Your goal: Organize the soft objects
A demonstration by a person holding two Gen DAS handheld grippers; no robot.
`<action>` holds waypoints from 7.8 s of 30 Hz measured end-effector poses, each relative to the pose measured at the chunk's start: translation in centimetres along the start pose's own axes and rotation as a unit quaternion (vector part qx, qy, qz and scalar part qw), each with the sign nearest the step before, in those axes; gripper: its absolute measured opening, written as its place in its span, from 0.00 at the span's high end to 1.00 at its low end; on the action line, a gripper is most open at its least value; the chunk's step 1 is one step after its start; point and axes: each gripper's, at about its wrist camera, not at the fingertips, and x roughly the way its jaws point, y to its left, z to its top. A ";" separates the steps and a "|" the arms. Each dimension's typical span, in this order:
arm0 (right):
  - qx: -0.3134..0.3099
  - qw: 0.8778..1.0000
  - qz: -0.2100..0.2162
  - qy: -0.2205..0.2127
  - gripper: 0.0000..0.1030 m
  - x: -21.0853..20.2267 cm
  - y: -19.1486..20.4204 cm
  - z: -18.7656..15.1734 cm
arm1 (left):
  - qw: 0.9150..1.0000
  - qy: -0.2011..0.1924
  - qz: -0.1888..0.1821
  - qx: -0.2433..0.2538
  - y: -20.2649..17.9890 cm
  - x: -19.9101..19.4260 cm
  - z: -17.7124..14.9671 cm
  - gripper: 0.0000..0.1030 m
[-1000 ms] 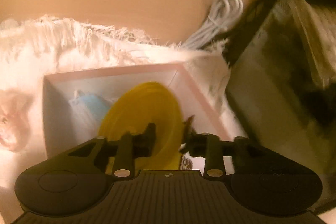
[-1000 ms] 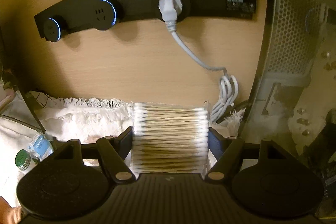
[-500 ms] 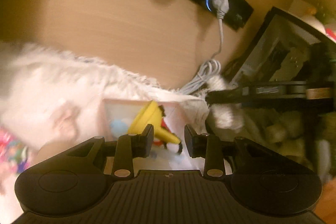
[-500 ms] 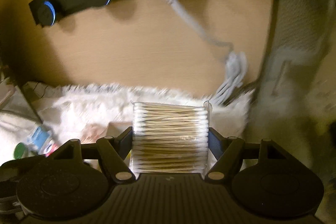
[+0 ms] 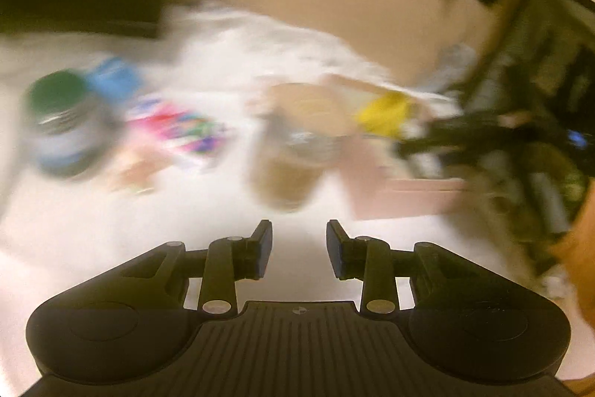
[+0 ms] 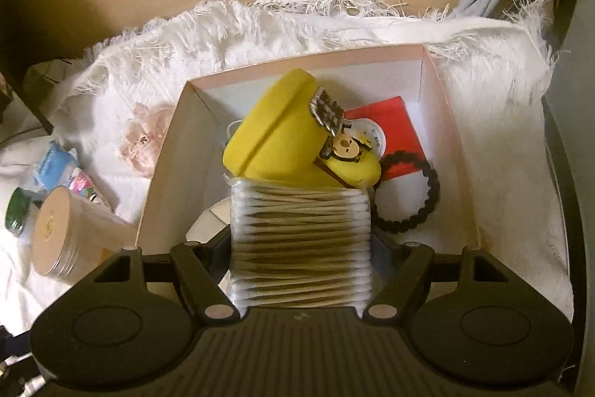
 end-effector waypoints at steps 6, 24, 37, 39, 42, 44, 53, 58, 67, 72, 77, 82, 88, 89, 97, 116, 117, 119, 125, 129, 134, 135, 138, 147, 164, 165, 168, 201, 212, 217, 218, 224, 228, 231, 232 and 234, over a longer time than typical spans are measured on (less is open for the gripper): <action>-0.025 0.999 -0.014 -0.021 0.28 -1.8 0.5 -1.3 | 0.993 -0.040 0.097 -0.049 4.6 -0.3 0.8 0.66; -0.100 0.977 -0.100 -0.158 0.28 -10.8 2.2 -4.8 | 0.989 0.025 0.138 0.048 6.8 8.3 5.0 0.66; -0.136 0.974 -0.069 -0.167 0.28 -12.8 4.8 -6.9 | 0.989 0.014 0.135 0.055 7.8 8.9 3.8 0.76; -0.155 0.971 -0.059 -0.171 0.28 -12.9 6.2 -7.0 | 0.989 0.005 0.138 0.049 8.2 8.6 3.6 0.82; -0.183 0.966 -0.043 -0.177 0.28 -12.8 8.5 -6.9 | 0.992 -0.004 0.124 0.031 8.6 7.8 3.3 0.83; -0.201 0.963 -0.029 -0.180 0.28 -12.6 10.4 -6.6 | 0.992 -0.017 0.117 0.033 8.4 6.6 2.9 0.83; -0.210 0.966 0.108 -0.105 0.27 -7.7 22.1 -1.5 | 0.993 -0.093 0.079 -0.006 9.8 -2.3 1.7 0.83; -0.204 0.971 0.126 -0.018 0.27 -0.7 29.7 2.5 | 0.982 -0.147 0.104 -0.053 13.2 -7.2 1.1 0.83; -0.191 0.979 0.068 0.016 0.27 9.8 36.0 5.0 | 0.969 -0.154 0.142 -0.130 17.6 -10.4 -1.8 0.83; -0.169 0.980 0.077 0.069 0.27 13.7 35.5 5.3 | 0.963 -0.153 0.158 -0.153 18.7 -11.2 -2.5 0.83; -0.174 0.979 0.070 0.078 0.26 15.7 35.7 5.5 | 0.963 -0.151 0.160 -0.153 18.8 -11.1 -1.9 0.83; -0.155 0.979 0.096 0.090 0.47 14.6 35.3 5.7 | 0.965 -0.155 0.158 -0.142 18.9 -10.9 -1.4 0.83; -0.163 0.975 0.125 0.084 0.51 9.5 35.2 6.0 | 0.960 -0.164 0.174 -0.143 20.4 -9.7 1.9 0.83; -0.165 0.975 0.124 0.081 0.51 8.7 35.0 6.0 | 0.960 -0.165 0.174 -0.141 20.5 -9.5 2.5 0.83; -0.157 0.973 0.166 0.030 0.53 0.0 31.4 6.5 | 0.962 -0.168 0.178 -0.126 20.3 -7.1 7.5 0.83; -0.082 0.982 0.080 -0.150 0.53 -17.7 13.3 6.2 | 0.985 -0.170 0.011 0.031 1.2 -1.4 13.5 0.83; -0.077 0.982 0.071 -0.156 0.53 -18.2 12.3 6.0 | 0.985 -0.168 0.002 0.038 0.2 -1.1 13.6 0.83; -0.068 0.982 0.061 -0.163 0.53 -19.2 10.4 5.4 | 0.986 -0.162 -0.016 0.046 -1.3 -0.6 13.3 0.83; -0.040 0.983 0.033 -0.176 0.52 -20.5 5.3 4.1 | 0.985 -0.139 -0.061 0.084 -6.4 1.5 12.9 0.83; -0.016 0.984 0.023 -0.176 0.52 -20.4 3.1 3.7 | 0.985 -0.120 -0.079 0.098 -8.6 2.8 12.1 0.83; -0.002 0.984 0.021 -0.176 0.52 -20.7 0.9 2.7 | 0.983 -0.086 -0.114 0.112 -11.7 4.8 10.9 0.83; 0.000 0.985 0.020 -0.174 0.52 -20.4 0.5 2.5 | 0.983 -0.081 -0.122 0.115 -12.4 5.2 10.7 0.83; 0.009 0.987 0.017 -0.162 0.52 -19.5 -0.2 2.1 | 0.980 -0.070 -0.147 0.116 -14.3 7.6 10.1 0.83; 0.035 0.994 -0.019 -0.103 0.52 -12.2 -1.1 0.3 | 0.988 0.037 -0.038 0.143 -15.3 15.9 5.3 0.80; 0.064 0.997 -0.018 -0.037 0.50 -2.3 -2.2 -0.4 | 0.990 0.013 -0.084 0.111 -13.4 11.4 6.4 0.80; 0.061 0.997 -0.010 -0.036 0.48 -2.7 -2.2 -0.6 | 0.990 0.012 -0.087 0.108 -13.3 11.0 6.3 0.80; 0.051 0.998 0.019 -0.041 0.45 -4.7 -2.5 -1.5 | 0.990 -0.003 -0.095 0.101 -12.9 9.4 6.5 0.80; -0.012 0.994 -0.016 -0.111 0.41 -7.5 -1.2 -5.7 | 0.999 -0.037 0.011 -0.001 -1.4 1.0 1.5 0.80; -0.102 0.980 -0.035 -0.167 0.33 -10.7 4.9 -10.1 | 0.987 -0.020 0.120 -0.101 5.4 1.2 0.8 0.80; -0.127 0.986 0.003 -0.107 0.33 -8.1 8.0 -11.8 | 0.986 -0.005 0.121 -0.112 6.3 2.2 1.4 0.80; -0.141 0.985 -0.001 -0.098 0.33 -7.5 8.7 -12.4 | 0.986 0.001 0.120 -0.113 6.3 2.6 1.5 0.80; -0.181 0.982 -0.033 -0.042 0.33 -4.3 10.5 -14.8 | 0.988 0.026 0.105 -0.110 6.0 4.6 1.7 0.80; -0.169 0.985 -0.037 -0.013 0.33 -3.0 10.0 -15.6 | 0.988 0.039 0.103 -0.105 5.9 5.6 1.9 0.80; -0.162 0.986 -0.046 0.002 0.33 -2.4 9.6 -16.1 | 0.989 0.049 0.100 -0.101 5.7 6.3 1.9 0.80; -0.158 0.986 -0.046 0.006 0.32 -2.2 9.5 -16.1 | 0.989 0.051 0.098 -0.099 5.7 6.4 1.9 0.80; -0.153 0.987 -0.045 0.004 0.31 -2.1 9.2 -16.1 | 0.990 0.050 0.094 -0.092 5.3 6.6 2.0 0.80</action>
